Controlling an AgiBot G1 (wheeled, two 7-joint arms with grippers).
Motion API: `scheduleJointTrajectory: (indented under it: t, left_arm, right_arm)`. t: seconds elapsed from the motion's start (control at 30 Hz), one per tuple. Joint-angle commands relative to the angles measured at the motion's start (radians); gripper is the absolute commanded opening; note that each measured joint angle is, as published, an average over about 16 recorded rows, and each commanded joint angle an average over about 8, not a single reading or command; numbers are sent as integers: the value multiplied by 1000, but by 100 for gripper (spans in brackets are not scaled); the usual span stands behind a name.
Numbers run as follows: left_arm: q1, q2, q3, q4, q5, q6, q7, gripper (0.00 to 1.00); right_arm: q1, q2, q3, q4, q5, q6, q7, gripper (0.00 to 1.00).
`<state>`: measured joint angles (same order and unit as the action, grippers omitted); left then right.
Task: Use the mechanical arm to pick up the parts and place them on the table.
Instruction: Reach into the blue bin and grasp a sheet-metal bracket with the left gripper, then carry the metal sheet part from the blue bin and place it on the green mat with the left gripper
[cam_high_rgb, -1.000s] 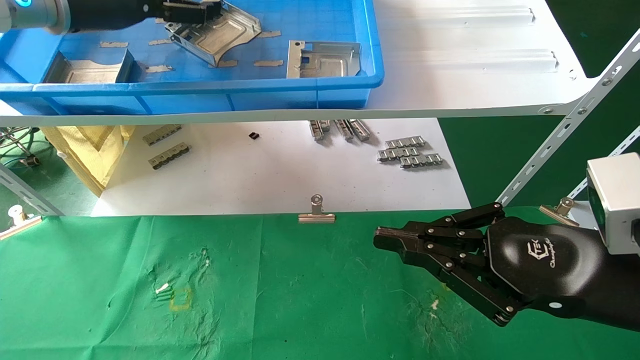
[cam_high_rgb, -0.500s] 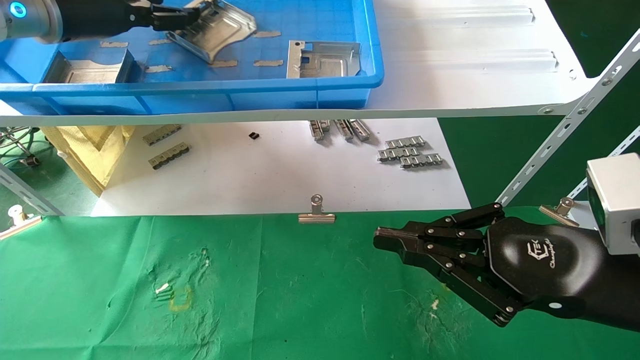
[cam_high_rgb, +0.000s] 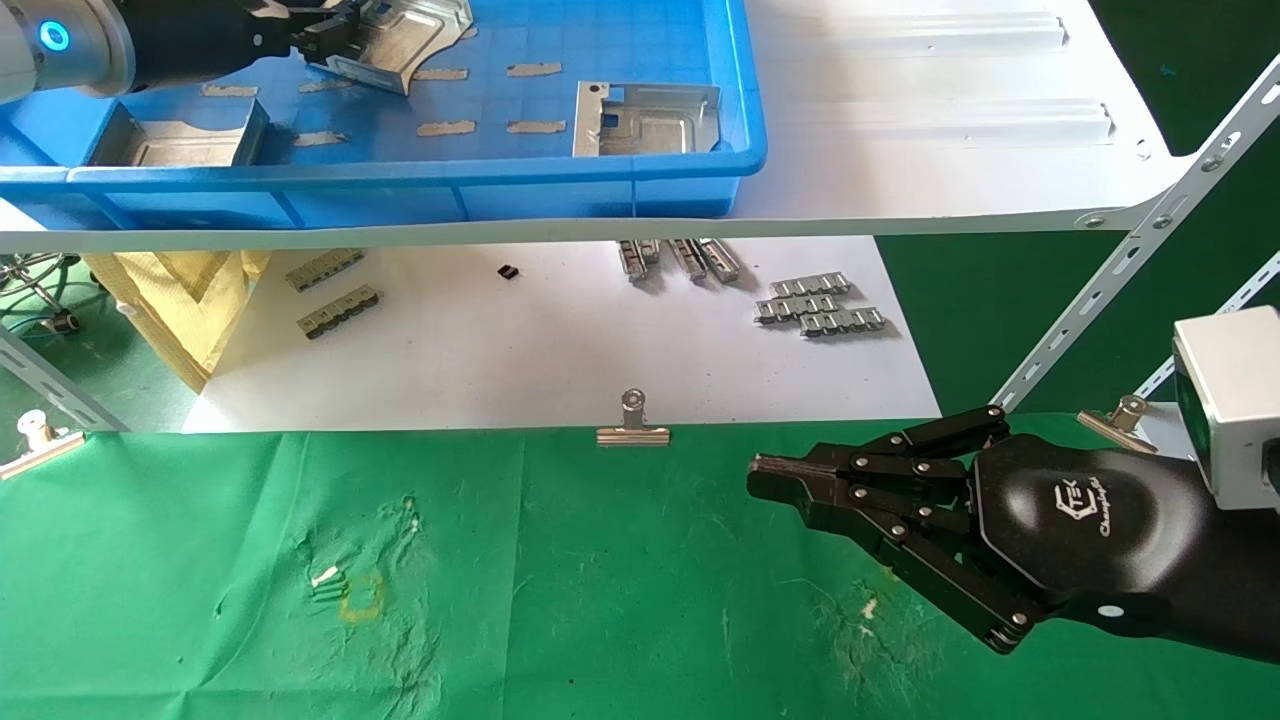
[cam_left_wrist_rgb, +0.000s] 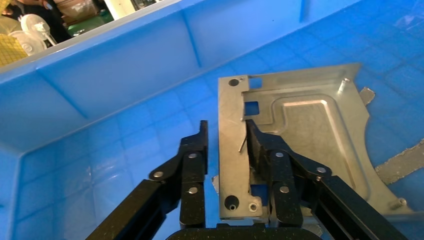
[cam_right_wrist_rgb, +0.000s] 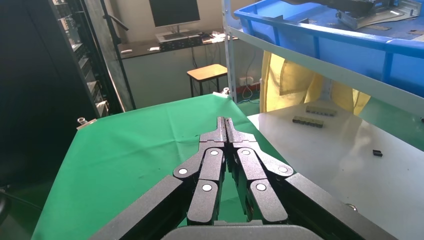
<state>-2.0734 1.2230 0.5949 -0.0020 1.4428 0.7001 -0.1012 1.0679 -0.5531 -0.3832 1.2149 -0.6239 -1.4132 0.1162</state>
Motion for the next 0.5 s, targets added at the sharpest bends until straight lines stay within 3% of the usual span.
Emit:
scheduleJointTrajectory:
  t: [0.03, 0.1, 0.13, 0.5]
  left_arm:
    - [1, 3, -1, 1, -1, -9, 0, 0]
    - [1, 4, -2, 0, -3, -8, -1, 0]
    - [0, 5, -3, 0, -5, -6, -2, 0]
    - [-22, -35, -25, -46, -37, 136, 48, 0]
  right_arm:
    - [0, 0, 0, 0, 0, 0, 0, 72]
    - [0, 0, 0, 0, 0, 0, 0, 96]
    - [0, 0, 0, 0, 0, 0, 0, 100]
    - [0, 0, 0, 0, 0, 0, 0, 100]
